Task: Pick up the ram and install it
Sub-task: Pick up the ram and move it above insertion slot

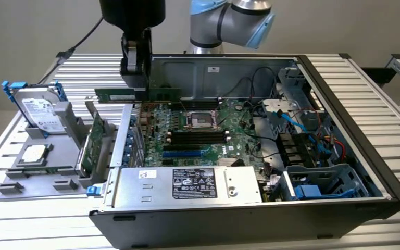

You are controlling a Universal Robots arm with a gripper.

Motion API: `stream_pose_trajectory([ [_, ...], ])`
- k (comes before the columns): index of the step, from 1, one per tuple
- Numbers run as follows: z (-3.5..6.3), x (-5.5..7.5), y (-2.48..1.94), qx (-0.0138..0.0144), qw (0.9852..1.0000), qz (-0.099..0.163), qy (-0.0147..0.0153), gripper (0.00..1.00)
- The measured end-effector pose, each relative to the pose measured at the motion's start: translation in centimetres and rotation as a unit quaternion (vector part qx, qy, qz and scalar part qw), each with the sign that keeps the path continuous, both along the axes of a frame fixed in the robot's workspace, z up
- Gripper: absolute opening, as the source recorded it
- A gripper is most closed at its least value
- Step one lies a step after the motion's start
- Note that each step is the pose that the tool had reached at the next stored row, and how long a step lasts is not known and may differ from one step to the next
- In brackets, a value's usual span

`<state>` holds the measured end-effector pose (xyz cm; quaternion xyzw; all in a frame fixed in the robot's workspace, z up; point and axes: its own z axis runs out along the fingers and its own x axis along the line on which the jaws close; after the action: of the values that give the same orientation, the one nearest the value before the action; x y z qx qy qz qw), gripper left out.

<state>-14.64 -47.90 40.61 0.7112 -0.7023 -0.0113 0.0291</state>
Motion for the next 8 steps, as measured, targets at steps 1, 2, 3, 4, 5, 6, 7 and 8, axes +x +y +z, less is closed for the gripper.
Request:
stream_pose_trajectory([
  [1,0.0,0.3,0.12,0.0,1.0,0.0,0.0,0.14],
  [2,0.0,0.6,0.24,0.0,1.0,0.0,0.0,0.14],
  [3,0.0,0.9,0.35,0.0,1.0,0.0,0.0,0.14],
  [4,0.0,1.2,0.47,0.0,1.0,0.0,0.0,0.14],
  [5,0.0,1.5,0.59,0.0,1.0,0.0,0.0,0.14],
  [6,-0.01,1.8,0.71,0.0001,1.0,0.0,0.0,0.14],
  [7,-0.01,2.1,0.84,0.0,1.0,0.0,0.0,0.14],
  [8,-0.01,2.4,0.98,0.0,1.0,0.0,0.0,0.14],
])
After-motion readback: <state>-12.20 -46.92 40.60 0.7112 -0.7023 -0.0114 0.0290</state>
